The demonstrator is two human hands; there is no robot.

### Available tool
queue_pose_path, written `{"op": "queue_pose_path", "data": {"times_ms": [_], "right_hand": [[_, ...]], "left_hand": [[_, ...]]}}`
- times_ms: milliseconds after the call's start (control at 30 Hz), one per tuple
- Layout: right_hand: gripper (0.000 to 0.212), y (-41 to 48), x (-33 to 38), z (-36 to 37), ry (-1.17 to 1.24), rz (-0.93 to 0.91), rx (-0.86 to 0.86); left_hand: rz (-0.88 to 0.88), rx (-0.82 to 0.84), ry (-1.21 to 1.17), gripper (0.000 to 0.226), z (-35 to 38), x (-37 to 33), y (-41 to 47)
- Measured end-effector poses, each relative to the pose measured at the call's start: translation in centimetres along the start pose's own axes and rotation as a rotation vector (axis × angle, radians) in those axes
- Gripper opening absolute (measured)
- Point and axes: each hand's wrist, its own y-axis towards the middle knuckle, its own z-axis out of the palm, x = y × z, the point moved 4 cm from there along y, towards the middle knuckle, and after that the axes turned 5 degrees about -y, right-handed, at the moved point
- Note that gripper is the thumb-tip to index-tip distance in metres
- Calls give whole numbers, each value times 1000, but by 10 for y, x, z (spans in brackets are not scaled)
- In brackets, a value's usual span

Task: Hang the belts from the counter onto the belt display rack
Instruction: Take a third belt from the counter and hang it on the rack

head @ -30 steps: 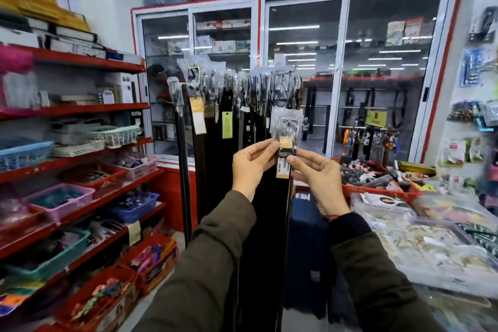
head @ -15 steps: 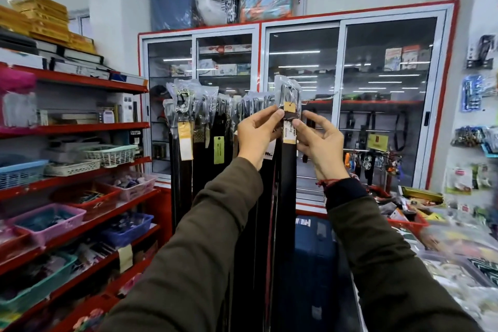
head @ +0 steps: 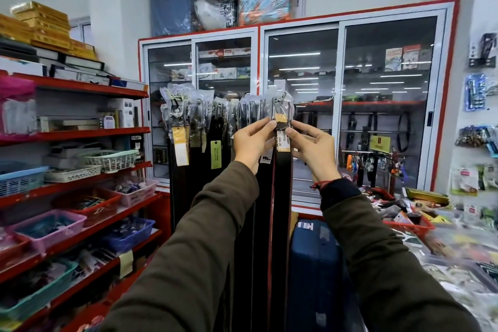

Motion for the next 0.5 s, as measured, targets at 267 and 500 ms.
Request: {"op": "queue_pose_path", "data": {"times_ms": [267, 500], "right_hand": [[41, -18, -3, 5, -592, -519, -122], [62, -17, -23, 26, -895, -587, 238]], "left_hand": [[474, 30, 472, 46, -12, 3, -4], [635, 304, 1094, 54, -19, 26, -1]]}}
